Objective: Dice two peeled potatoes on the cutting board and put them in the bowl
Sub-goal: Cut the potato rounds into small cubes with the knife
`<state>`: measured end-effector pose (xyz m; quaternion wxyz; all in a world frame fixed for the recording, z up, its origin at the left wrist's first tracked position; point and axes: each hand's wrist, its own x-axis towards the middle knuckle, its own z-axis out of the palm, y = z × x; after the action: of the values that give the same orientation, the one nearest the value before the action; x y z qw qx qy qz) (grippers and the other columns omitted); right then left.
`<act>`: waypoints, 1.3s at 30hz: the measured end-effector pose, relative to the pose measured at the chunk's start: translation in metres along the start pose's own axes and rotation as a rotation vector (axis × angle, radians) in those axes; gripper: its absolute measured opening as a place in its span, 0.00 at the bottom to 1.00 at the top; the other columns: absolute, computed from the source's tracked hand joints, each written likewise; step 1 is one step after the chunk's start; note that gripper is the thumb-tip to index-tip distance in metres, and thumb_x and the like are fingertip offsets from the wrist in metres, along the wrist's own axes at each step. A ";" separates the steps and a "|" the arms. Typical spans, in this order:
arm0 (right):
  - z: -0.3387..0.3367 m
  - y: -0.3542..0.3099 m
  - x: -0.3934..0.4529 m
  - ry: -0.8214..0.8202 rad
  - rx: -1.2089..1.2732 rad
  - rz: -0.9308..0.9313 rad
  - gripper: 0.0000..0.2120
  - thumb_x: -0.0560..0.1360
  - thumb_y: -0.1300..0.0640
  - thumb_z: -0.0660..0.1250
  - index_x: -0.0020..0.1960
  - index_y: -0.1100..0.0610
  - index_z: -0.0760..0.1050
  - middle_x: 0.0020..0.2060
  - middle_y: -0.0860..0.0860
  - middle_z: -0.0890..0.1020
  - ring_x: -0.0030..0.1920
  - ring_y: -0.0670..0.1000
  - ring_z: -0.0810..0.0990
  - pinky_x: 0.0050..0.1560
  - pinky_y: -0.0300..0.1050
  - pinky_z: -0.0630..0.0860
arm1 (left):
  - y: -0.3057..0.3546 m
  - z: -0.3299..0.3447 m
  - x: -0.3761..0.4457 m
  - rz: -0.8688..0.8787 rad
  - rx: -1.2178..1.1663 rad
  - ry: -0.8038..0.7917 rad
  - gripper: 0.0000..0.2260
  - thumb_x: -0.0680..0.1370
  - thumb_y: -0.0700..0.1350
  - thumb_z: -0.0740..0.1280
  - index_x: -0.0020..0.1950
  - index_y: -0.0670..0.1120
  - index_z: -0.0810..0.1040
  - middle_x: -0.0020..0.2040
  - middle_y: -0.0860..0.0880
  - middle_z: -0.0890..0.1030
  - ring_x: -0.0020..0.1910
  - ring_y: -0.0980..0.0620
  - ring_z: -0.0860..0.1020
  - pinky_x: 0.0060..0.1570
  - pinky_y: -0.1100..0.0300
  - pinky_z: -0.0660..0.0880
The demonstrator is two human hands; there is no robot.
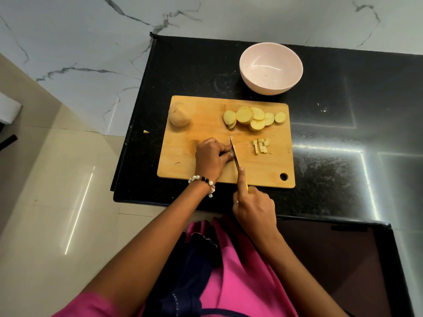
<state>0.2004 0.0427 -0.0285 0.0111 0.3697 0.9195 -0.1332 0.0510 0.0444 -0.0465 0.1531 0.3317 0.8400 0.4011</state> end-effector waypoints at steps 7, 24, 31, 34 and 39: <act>-0.001 0.013 -0.008 0.078 0.041 0.033 0.26 0.71 0.54 0.53 0.64 0.61 0.76 0.22 0.54 0.72 0.17 0.57 0.69 0.19 0.40 0.57 | 0.000 -0.001 -0.001 -0.003 -0.011 0.003 0.12 0.66 0.41 0.77 0.48 0.42 0.85 0.42 0.46 0.82 0.40 0.54 0.77 0.44 0.58 0.76; 0.001 -0.003 -0.001 0.011 0.193 -0.002 0.28 0.79 0.54 0.54 0.77 0.52 0.51 0.43 0.59 0.80 0.42 0.63 0.78 0.36 0.49 0.65 | -0.007 -0.022 0.003 -0.330 -0.357 0.110 0.07 0.76 0.36 0.68 0.49 0.44 0.84 0.40 0.49 0.84 0.38 0.54 0.83 0.46 0.55 0.81; -0.001 0.014 0.013 0.072 0.102 0.120 0.28 0.79 0.55 0.56 0.77 0.54 0.52 0.41 0.59 0.79 0.39 0.63 0.78 0.33 0.48 0.63 | -0.002 -0.024 0.005 -0.327 -0.348 0.091 0.06 0.75 0.37 0.69 0.49 0.45 0.84 0.41 0.50 0.84 0.38 0.56 0.82 0.44 0.59 0.81; -0.006 0.029 0.011 0.079 0.056 0.164 0.28 0.80 0.55 0.55 0.77 0.53 0.51 0.42 0.59 0.79 0.39 0.62 0.78 0.34 0.48 0.63 | -0.002 -0.023 0.006 -0.326 -0.330 0.077 0.06 0.75 0.38 0.70 0.48 0.46 0.84 0.42 0.50 0.84 0.39 0.57 0.82 0.46 0.58 0.81; -0.013 0.056 0.009 0.175 -0.011 0.149 0.25 0.74 0.60 0.62 0.72 0.56 0.67 0.30 0.59 0.77 0.26 0.61 0.75 0.27 0.44 0.62 | 0.004 -0.021 0.008 -0.301 -0.289 0.048 0.06 0.75 0.39 0.70 0.48 0.46 0.84 0.43 0.51 0.84 0.44 0.56 0.81 0.51 0.58 0.79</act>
<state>0.2328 0.0907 -0.0303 -0.0577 0.4471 0.8877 -0.0942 0.0363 0.0396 -0.0299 0.2371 0.1676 0.8173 0.4977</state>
